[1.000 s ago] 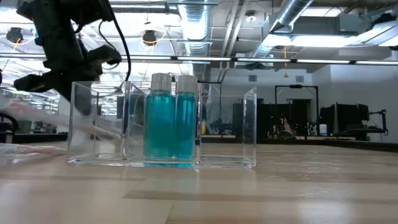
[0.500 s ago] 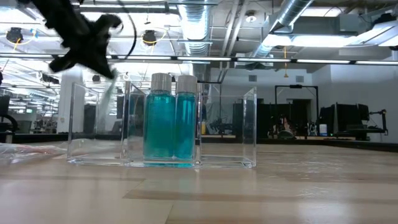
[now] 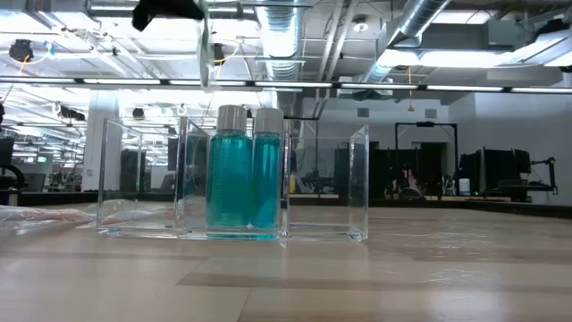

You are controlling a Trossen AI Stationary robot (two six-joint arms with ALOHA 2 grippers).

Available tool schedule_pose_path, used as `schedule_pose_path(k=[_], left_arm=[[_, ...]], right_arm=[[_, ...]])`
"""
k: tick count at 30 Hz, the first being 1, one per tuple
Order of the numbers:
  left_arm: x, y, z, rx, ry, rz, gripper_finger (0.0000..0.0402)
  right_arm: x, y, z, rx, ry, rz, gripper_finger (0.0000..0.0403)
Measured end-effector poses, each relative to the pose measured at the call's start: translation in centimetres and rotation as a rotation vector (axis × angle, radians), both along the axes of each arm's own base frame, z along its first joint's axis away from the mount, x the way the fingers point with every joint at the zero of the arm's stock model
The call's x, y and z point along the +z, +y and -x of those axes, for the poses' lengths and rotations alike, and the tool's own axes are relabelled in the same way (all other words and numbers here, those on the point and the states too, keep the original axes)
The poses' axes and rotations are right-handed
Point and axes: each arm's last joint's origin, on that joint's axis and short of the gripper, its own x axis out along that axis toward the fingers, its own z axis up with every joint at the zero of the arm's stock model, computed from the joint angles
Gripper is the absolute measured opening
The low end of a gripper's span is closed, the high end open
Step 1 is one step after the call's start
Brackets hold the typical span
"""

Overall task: Pick & Place toothbrushing station
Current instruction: Put the green toothbrush into the transparent organizer

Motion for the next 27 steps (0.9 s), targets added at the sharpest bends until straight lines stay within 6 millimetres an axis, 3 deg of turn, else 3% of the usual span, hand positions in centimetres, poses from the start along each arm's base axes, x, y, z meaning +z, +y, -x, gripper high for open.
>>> schedule_pose_path(k=[7,19,27], left_arm=[[0.5,-2.2,-1.1,-0.216,0.025,-0.054,0.0],[-2.1,-8.0,-4.8,-0.458,0.113,-0.116,0.0],[-3.8,-10.2,-5.0,-0.532,0.068,-0.106,0.0]], right_arm=[[0.1,-0.4,0.1,-0.032,-0.012,-0.045,0.0169],[0.2,-0.6,0.1,-0.085,-0.023,-0.092,0.0169],[0.2,-0.6,0.1,-0.105,-0.022,-0.097,0.0169]])
